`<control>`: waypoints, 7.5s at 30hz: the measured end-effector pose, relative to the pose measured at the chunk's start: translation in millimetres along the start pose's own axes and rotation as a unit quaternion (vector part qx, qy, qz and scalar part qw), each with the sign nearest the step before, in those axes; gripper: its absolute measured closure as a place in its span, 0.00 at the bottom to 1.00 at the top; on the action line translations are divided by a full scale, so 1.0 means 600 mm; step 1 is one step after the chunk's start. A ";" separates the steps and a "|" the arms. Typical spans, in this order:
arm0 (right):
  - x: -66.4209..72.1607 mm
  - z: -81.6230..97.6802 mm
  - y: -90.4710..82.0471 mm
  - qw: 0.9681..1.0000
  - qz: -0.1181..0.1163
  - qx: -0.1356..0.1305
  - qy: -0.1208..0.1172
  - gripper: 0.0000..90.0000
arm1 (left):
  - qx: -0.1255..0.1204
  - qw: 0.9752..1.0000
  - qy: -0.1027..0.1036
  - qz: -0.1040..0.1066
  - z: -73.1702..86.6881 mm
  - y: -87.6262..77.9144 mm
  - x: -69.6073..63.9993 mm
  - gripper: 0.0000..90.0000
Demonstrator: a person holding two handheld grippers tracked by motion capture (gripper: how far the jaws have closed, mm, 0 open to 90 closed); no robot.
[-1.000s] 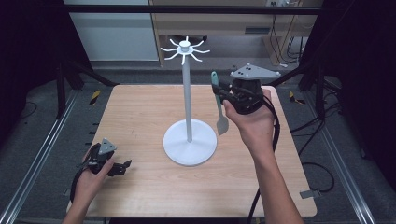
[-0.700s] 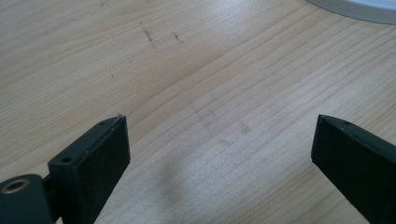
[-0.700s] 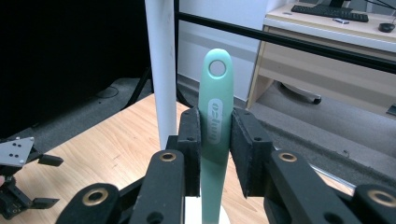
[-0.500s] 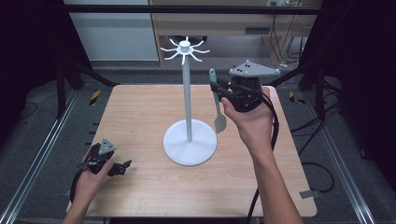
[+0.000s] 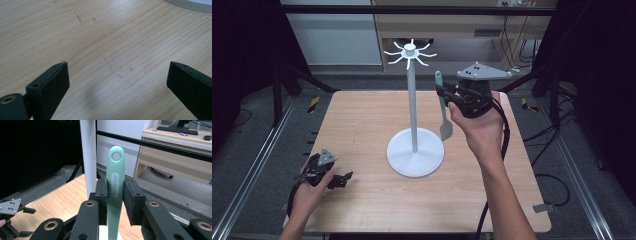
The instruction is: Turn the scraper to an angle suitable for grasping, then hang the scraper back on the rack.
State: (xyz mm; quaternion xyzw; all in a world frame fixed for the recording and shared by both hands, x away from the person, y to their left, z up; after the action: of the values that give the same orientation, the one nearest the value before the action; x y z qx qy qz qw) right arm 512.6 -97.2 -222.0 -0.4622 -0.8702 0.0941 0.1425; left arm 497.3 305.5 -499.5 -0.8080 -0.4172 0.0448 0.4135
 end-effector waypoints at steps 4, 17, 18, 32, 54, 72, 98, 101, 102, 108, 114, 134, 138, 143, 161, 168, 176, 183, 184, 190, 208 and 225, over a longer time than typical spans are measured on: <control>0.004 -0.003 0.003 1.000 -0.003 -0.001 0.000 0.83 | 0.000 1.000 0.001 0.000 0.000 0.000 0.000 0.05; 0.021 -0.014 0.000 1.000 -0.014 -0.012 -0.003 0.83 | -0.002 1.000 -0.002 0.000 0.000 0.000 0.000 0.05; 0.022 -0.015 0.000 1.000 -0.015 -0.012 -0.004 0.83 | -0.002 1.000 -0.003 -0.001 0.000 0.000 0.000 0.05; 0.024 -0.019 -0.012 1.000 -0.021 -0.023 -0.002 0.83 | -0.001 1.000 -0.002 0.000 0.000 0.000 0.000 0.05; 0.033 -0.034 -0.028 0.999 -0.022 -0.041 -0.007 0.83 | -0.001 1.000 -0.001 0.000 0.000 0.000 0.000 0.05; 0.040 -0.035 -0.018 0.999 -0.030 -0.028 -0.013 0.83 | 0.000 1.000 0.001 0.001 0.000 0.001 0.000 0.05; 0.044 -0.044 0.008 0.999 -0.034 -0.011 -0.013 0.83 | -0.001 1.000 0.000 0.000 0.000 0.001 0.000 0.05; 0.046 -0.043 0.012 0.999 -0.034 -0.008 -0.014 0.82 | -0.001 1.000 0.000 0.000 0.000 0.001 0.000 0.05; 0.046 -0.043 0.013 0.999 -0.034 -0.008 -0.016 0.82 | -0.001 1.000 0.000 0.000 0.000 0.001 0.000 0.04; 0.045 -0.039 0.013 0.999 -0.034 -0.008 -0.012 0.82 | -0.002 1.000 -0.001 0.000 0.000 0.001 0.000 0.04; 0.045 -0.039 0.012 0.999 -0.033 -0.009 -0.012 0.82 | -0.003 1.000 -0.002 0.000 -0.001 0.002 -0.001 0.05; 0.001 -0.008 -0.013 1.000 0.018 0.000 -0.014 0.66 | 0.003 1.000 0.003 0.004 0.000 0.002 -0.001 0.04; -0.023 0.009 -0.019 0.999 0.042 -0.005 -0.005 0.51 | 0.004 1.000 0.003 0.004 0.000 0.002 -0.002 0.04; -0.042 0.023 -0.021 0.998 0.058 -0.006 0.007 0.40 | 0.005 1.000 0.002 0.004 0.000 0.002 -0.002 0.04; -0.109 0.139 -0.044 0.996 0.082 -0.008 0.036 0.10 | 0.006 1.000 0.004 0.001 0.001 0.001 -0.002 0.04; -0.127 0.197 -0.046 0.995 0.091 -0.001 0.048 0.10 | 0.007 1.000 0.004 0.000 0.001 0.000 -0.002 0.04; -0.140 0.258 -0.045 0.994 0.087 0.030 0.063 0.11 | 0.007 1.000 0.005 0.000 0.001 0.000 -0.002 0.04; -0.152 0.309 -0.037 0.990 0.106 0.055 0.073 0.13 | 0.007 1.000 0.005 0.000 0.001 0.001 -0.003 0.04; -0.153 0.315 -0.035 0.990 0.106 0.059 0.073 0.13 | 0.007 1.000 0.005 0.000 0.001 0.001 -0.003 0.04; -0.161 0.345 -0.026 0.988 0.106 0.073 0.086 0.14 | 0.008 1.000 0.005 0.000 0.001 0.001 -0.003 0.04; -0.197 0.387 0.011 0.982 0.113 0.095 0.119 0.09 | 0.008 1.000 0.007 0.001 0.001 0.002 -0.004 0.04; -0.214 0.444 0.023 0.972 0.137 0.125 0.143 0.14 | 0.007 1.000 0.010 0.005 -0.003 0.005 -0.005 0.04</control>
State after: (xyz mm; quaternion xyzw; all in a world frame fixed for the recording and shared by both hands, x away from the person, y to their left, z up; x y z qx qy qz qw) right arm 502.5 -204.9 -497.7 -0.5638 -0.7508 0.1540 0.3079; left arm 497.9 300.9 -501.1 -0.8077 -0.4090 0.0418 0.4227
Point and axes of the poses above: each handheld gripper's, and its own axes: y roughly forward along the jaws, z roughly out of its underside, x roughly to its left, the point moved 3 cm from there along y, roughly forward along the jaws, and after that the axes turned 12 degrees about y, right-handed, at the moved point
